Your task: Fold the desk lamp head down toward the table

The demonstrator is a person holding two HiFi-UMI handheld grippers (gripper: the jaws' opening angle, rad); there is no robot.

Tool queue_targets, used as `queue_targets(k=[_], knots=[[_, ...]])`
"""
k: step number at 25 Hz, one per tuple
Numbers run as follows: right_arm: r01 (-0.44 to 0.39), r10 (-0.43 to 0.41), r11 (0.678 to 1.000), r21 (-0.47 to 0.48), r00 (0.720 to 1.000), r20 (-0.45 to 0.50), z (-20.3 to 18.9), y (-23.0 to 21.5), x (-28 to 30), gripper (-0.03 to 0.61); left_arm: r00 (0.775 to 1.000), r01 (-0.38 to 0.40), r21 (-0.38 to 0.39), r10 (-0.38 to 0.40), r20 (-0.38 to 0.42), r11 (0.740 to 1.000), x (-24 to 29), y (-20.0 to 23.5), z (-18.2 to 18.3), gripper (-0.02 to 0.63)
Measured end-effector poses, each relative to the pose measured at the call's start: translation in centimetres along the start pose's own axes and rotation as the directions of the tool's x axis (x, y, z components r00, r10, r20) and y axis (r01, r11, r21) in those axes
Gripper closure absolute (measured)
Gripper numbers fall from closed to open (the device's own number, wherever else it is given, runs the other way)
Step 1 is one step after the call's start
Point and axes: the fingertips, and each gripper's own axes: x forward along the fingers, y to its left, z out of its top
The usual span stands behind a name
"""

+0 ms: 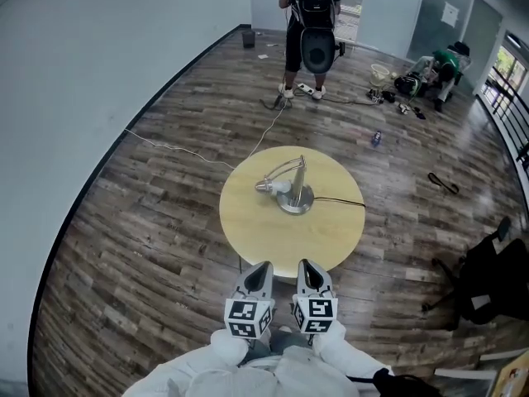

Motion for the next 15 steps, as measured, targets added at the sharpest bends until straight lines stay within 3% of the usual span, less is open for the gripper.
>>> queue_targets(k=[8,15], knots=[[-0.008,0.008,1.0,-0.004,0.998,0.067,2.7,0.2,-2.2,0.568,1.0,-0.014,0.027,0.014,0.021,1.0,-1.4,-0.9,1.0,0.614],[-0.022,0.023,1.0,-0.016,0.998,0.051,2.3,-0.4,-2.7,0.568,0.999,-0.027,0.003,0.027,0.018,1.0,-1.2,-1.2,0.7,0.614]])
